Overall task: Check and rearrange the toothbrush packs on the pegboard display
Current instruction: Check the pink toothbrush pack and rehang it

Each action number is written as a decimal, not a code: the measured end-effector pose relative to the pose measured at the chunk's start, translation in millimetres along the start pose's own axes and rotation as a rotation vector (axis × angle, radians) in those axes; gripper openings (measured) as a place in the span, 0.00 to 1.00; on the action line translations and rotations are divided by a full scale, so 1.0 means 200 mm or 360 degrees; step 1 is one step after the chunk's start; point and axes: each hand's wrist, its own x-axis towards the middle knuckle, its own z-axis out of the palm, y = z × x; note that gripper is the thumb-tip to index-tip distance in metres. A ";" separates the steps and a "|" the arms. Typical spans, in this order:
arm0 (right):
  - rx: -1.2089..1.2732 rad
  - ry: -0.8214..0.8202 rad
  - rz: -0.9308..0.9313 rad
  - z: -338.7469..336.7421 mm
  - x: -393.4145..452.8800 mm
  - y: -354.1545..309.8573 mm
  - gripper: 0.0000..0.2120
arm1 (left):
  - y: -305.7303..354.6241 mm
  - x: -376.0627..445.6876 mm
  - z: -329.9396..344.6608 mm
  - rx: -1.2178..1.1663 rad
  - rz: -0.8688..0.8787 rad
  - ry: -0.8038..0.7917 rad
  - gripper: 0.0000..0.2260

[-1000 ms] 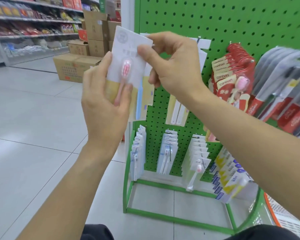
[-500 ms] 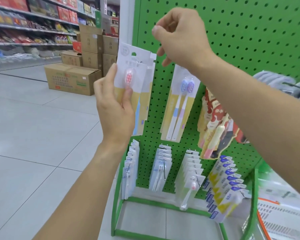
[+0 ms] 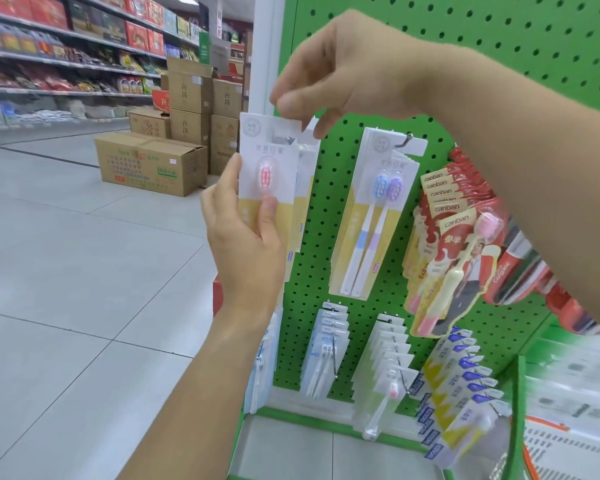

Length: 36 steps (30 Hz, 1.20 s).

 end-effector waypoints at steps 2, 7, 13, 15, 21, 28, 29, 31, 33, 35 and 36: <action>-0.0087 0.0048 -0.0015 0.02 0.01 0.01 0.07 | 0.00 0.00 0.01 -0.0018 -0.0063 -0.0031 0.23; -0.0459 0.0003 0.0089 0.01 0.03 0.01 0.06 | 0.01 0.01 0.01 -0.0040 -0.0068 -0.0086 0.23; -0.0628 -0.0141 0.0292 -0.03 0.05 0.03 0.02 | -0.05 0.05 0.01 0.0140 0.0021 -0.0315 0.26; -0.0593 -0.0152 0.0359 -0.04 0.07 0.04 0.02 | -0.06 0.05 0.01 0.0174 0.0038 -0.0329 0.27; -0.0873 0.0082 0.0464 -0.07 0.22 0.15 0.07 | -0.09 0.05 0.02 0.0195 0.0049 -0.0338 0.28; -0.0922 -0.0111 0.0683 0.04 0.35 0.25 0.09 | -0.10 0.06 0.02 0.0204 0.0062 -0.0319 0.27; -0.0953 -0.0086 0.0704 0.05 0.37 0.26 0.08 | -0.10 0.05 0.02 0.0197 0.0060 -0.0317 0.27; -0.1073 0.0018 0.0707 0.07 0.41 0.28 0.06 | -0.10 0.05 0.02 0.0194 0.0065 -0.0320 0.27; -0.1198 0.0114 0.0656 0.07 0.43 0.28 0.05 | -0.10 0.04 0.02 0.0199 0.0062 -0.0332 0.27; -0.1237 0.0093 0.0656 0.08 0.45 0.29 0.08 | -0.10 0.05 0.01 0.0203 0.0062 -0.0341 0.27; -0.1233 0.0058 0.0676 0.09 0.45 0.29 0.10 | -0.10 0.05 0.01 0.0203 0.0068 -0.0343 0.27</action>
